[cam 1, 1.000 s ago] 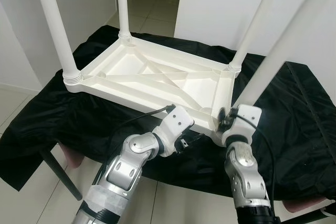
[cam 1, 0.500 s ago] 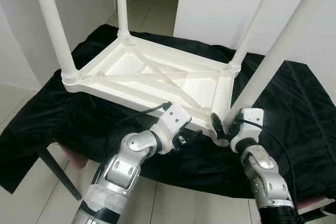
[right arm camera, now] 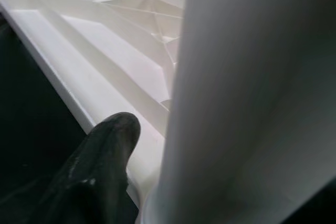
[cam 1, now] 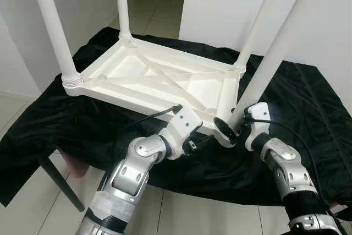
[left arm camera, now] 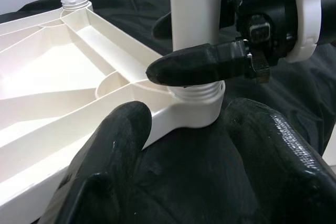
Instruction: Building children table
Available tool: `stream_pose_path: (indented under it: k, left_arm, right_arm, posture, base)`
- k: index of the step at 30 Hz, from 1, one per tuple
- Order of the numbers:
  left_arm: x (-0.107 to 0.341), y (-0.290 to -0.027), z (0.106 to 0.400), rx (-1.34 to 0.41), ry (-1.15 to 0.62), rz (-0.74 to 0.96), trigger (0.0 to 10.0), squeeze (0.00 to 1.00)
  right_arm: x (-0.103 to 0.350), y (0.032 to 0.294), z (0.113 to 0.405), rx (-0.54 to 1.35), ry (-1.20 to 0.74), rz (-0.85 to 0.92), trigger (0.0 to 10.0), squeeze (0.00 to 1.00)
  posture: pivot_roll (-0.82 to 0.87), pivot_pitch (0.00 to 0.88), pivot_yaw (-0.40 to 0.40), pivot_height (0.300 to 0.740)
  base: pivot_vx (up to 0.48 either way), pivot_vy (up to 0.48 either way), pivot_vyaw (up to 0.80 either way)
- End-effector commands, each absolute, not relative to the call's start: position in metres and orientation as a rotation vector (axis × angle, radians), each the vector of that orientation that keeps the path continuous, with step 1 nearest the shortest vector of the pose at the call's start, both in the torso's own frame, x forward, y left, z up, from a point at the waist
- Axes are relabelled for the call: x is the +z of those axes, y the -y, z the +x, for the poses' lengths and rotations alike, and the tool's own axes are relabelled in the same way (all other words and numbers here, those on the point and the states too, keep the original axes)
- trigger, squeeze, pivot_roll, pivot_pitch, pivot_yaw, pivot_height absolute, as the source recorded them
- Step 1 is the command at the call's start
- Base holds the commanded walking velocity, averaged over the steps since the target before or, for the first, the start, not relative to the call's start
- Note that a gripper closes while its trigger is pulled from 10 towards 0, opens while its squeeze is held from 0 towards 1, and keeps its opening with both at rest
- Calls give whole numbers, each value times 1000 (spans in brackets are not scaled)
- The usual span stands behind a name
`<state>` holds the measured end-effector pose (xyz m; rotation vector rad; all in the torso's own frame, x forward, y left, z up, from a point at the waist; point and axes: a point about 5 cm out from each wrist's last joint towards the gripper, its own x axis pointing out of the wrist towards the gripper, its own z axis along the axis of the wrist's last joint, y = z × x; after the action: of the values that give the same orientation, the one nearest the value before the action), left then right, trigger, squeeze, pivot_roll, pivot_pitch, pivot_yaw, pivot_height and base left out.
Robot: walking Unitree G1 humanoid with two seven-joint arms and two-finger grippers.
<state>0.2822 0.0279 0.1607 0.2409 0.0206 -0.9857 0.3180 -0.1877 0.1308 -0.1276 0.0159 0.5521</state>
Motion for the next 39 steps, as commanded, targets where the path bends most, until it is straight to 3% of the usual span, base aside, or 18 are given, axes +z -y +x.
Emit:
stream_pose_path:
  k: [1,11,12,32,39]
  left_arm:
    - [162,-30,288,-890,-16,244,10000,0]
    - [162,-30,287,-879,-15,236,10000,0]
    - [162,-30,287,-879,-16,236,10000,0]
    - [160,-30,285,-902,-29,237,10000,0]
    - [160,-27,284,-908,-29,233,10000,0]
  right_arm:
    - [132,183,320,606,-20,-152,0,0]
    - [124,190,316,633,-47,-117,0,0]
    - [124,190,315,621,-42,-94,10000,0]
    - [130,183,310,156,-51,26,10000,0]
    - [130,160,299,-85,-37,56,10000,0]
  posture:
    - [8,0,-112,740]
    - [8,0,-118,740]
    - [7,0,-118,740]
    - [-19,0,-94,740]
    - [-20,0,-93,740]
  base:
    - [0,0,0]
    - [0,0,0]
    - [0,0,0]
    - [0,0,0]
    - [0,0,0]
